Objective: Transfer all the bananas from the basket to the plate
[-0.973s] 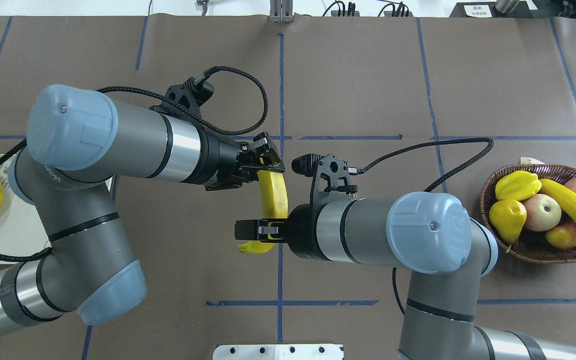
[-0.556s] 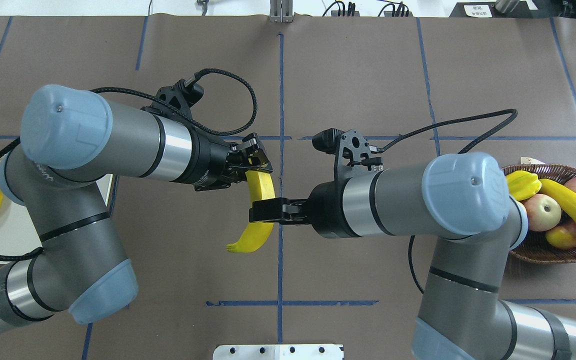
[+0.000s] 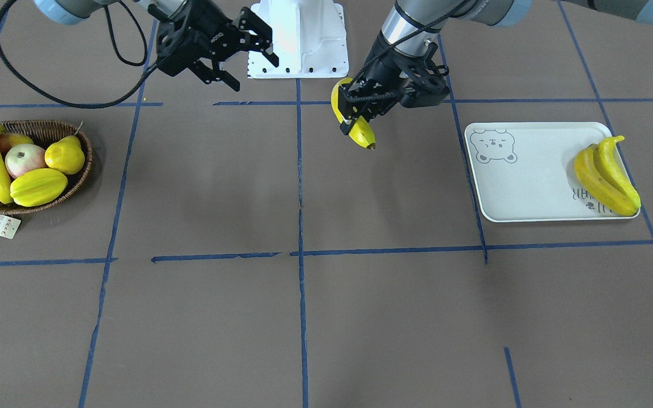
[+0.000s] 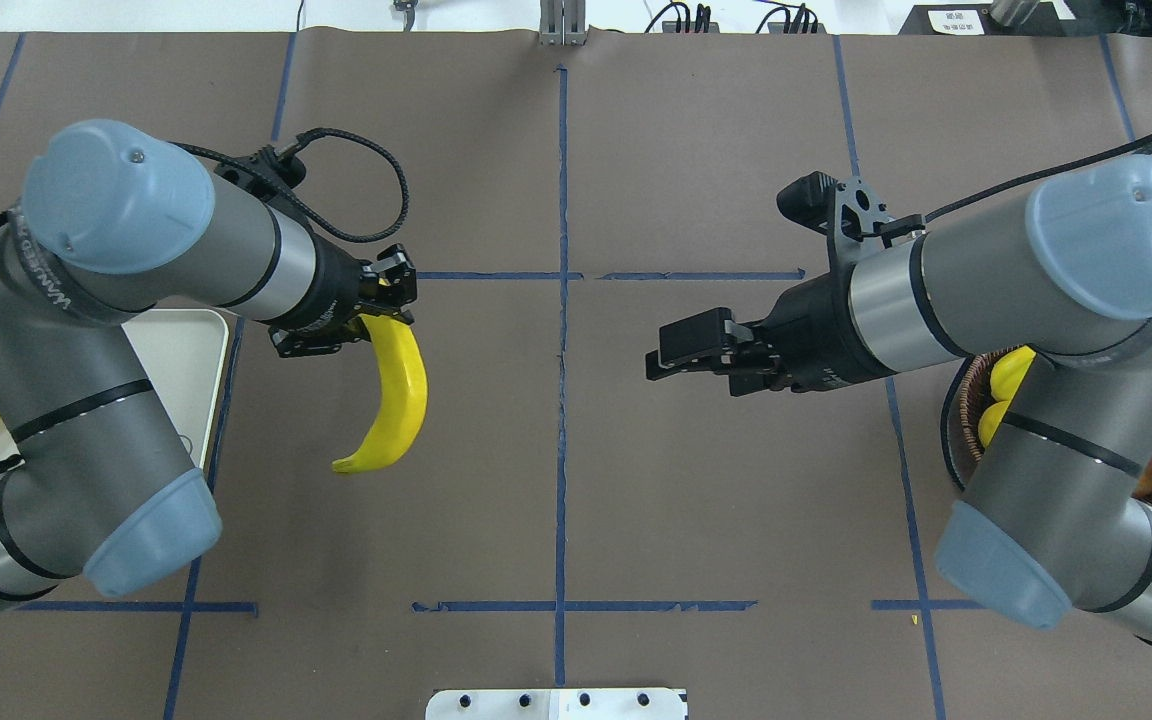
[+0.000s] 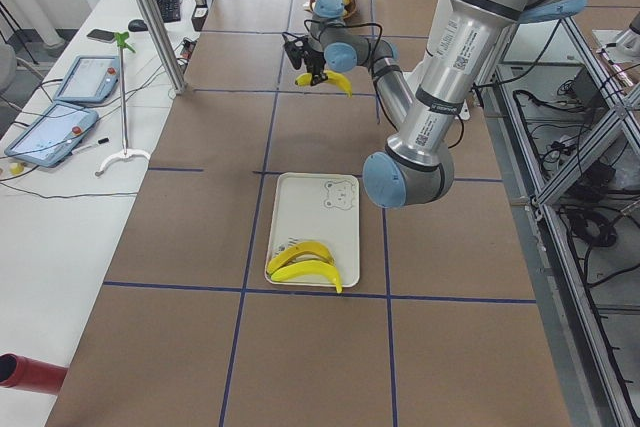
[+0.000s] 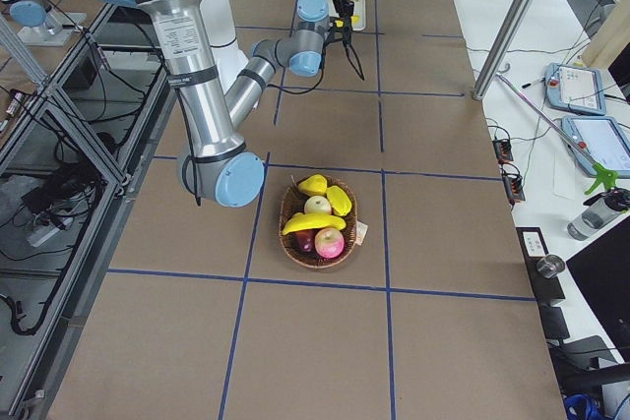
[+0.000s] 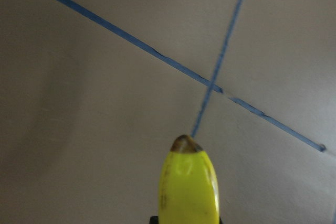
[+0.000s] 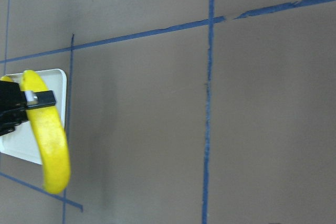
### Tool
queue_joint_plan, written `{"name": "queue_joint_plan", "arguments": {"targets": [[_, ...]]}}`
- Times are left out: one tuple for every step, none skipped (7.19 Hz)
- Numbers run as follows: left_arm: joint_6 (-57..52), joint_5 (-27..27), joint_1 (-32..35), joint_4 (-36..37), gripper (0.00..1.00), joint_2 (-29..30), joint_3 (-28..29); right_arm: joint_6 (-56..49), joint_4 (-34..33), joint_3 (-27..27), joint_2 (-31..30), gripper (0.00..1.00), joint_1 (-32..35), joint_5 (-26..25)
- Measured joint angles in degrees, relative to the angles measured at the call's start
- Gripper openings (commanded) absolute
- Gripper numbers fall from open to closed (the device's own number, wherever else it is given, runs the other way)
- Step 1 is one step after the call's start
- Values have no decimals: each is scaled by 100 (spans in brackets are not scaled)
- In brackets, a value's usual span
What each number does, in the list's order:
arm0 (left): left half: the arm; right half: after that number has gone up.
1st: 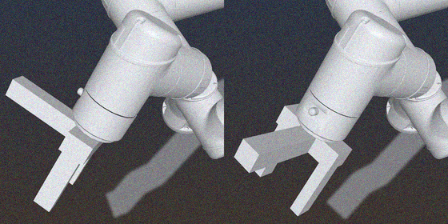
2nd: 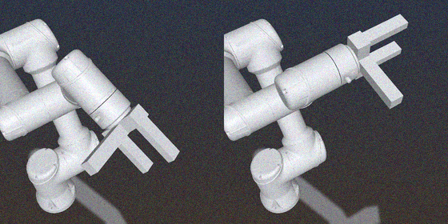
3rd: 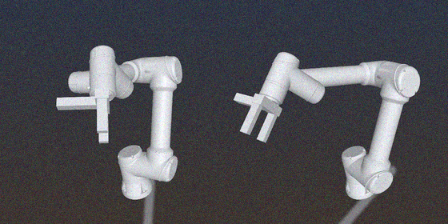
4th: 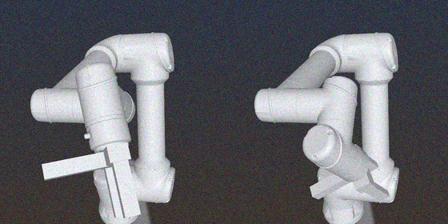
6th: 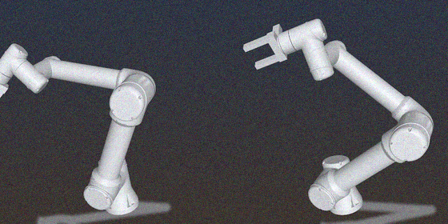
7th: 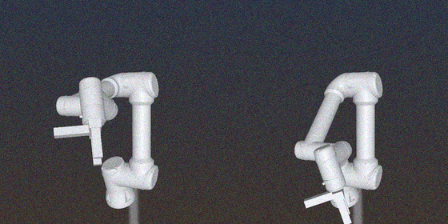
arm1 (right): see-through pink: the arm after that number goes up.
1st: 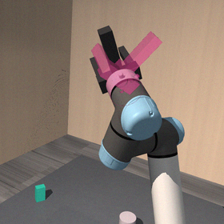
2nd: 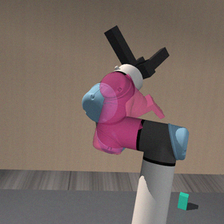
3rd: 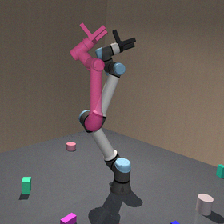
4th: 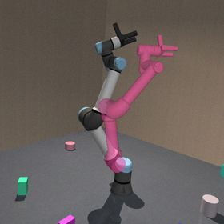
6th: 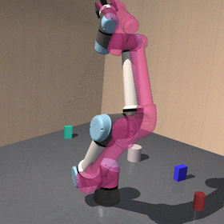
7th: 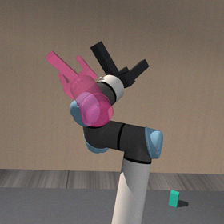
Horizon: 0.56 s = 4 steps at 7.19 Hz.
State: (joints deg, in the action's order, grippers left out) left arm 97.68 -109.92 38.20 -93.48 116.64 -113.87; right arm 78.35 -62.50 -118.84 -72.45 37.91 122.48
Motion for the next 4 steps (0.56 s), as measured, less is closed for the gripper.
{"name": "queue_joint_plan", "arguments": {"targets": [[-206, -2, 104, 303, 0, -250, -95, -382, -12, 41, -326, 100, 149, 44], [-499, -8, 220, 477, 0, -597, -213, -827, -171, 97, -560, 100, 314, 83], [-875, -7, 365, 548, 0, -992, -316, -1344, -657, 114, -648, 100, 496, 149], [-1321, -2, 563, 551, 0, -1401, -374, -1980, -1369, 76, -660, 100, 670, 202]]}}
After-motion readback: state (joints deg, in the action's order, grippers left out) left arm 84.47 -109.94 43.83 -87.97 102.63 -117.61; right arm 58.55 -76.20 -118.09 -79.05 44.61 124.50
